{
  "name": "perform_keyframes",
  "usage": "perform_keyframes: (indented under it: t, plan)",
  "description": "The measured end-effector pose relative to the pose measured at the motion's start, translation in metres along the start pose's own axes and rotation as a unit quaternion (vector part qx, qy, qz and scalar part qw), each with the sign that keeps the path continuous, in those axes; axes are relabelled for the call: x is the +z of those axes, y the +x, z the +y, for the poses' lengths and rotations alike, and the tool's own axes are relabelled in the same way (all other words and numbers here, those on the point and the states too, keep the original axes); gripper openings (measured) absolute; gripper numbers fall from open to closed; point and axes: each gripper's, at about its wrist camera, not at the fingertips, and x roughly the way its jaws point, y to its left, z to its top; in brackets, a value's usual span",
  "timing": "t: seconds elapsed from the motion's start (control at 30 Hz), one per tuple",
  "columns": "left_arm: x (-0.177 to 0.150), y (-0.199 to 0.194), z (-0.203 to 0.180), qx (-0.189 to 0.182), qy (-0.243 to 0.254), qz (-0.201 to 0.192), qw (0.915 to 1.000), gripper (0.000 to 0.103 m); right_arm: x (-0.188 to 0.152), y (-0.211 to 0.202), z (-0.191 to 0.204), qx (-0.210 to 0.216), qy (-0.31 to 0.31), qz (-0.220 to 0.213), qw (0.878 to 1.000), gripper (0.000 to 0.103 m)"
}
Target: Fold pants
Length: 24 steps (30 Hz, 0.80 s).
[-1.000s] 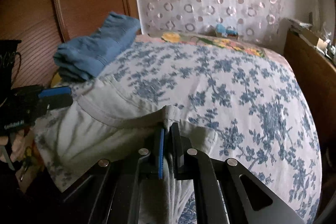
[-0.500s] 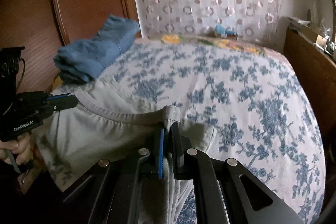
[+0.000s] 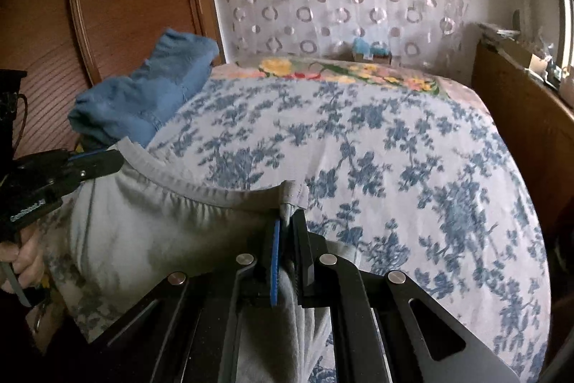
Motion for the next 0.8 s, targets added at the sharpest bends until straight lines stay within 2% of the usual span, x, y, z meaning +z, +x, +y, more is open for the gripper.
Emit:
perform_keyframes:
  t: [0.07,0.1,0.13,0.17,0.23,0.3,0.47,0.6,0.8]
  plan:
    - [-0.003,-0.004,-0.001,0.011,0.011,0.002,0.9999,0.015,-0.001,0.002,0.001,-0.004,0.000,0.004,1.000,0.006]
    - [-0.004,-0.006,-0.002,0.011,0.014,0.002,0.9998,0.025,0.000,0.003,0.002,-0.008,-0.001,0.006,1.000,0.008]
    - [-0.004,-0.008,-0.003,0.009,0.017,0.002,0.9998,0.042,0.000,0.002,0.002,-0.010,-0.002,0.005,1.000,0.009]
    - [-0.004,-0.011,-0.003,0.005,0.017,0.001,0.9998,0.051,0.001,-0.002,0.004,-0.011,-0.003,0.003,1.000,0.010]
    - [-0.006,-0.020,-0.004,-0.004,0.018,-0.005,0.9998,0.059,0.000,-0.007,0.006,-0.016,-0.005,-0.002,1.000,0.013]
    - [-0.008,-0.027,-0.004,-0.003,0.018,-0.013,0.9998,0.065,-0.003,-0.018,0.005,-0.002,-0.002,-0.013,1.000,0.014]
    - [-0.022,-0.041,-0.008,0.005,0.014,-0.011,0.9998,0.066,-0.017,-0.044,0.000,0.012,0.002,-0.021,1.000,0.024]
    - [-0.040,-0.044,-0.011,-0.012,0.023,0.001,0.9997,0.066,-0.034,-0.065,0.001,0.023,-0.005,-0.028,0.999,0.024]
    - [-0.061,-0.041,-0.014,-0.006,0.023,0.022,0.9995,0.066,-0.060,-0.085,-0.004,0.023,0.012,-0.026,0.999,0.026]
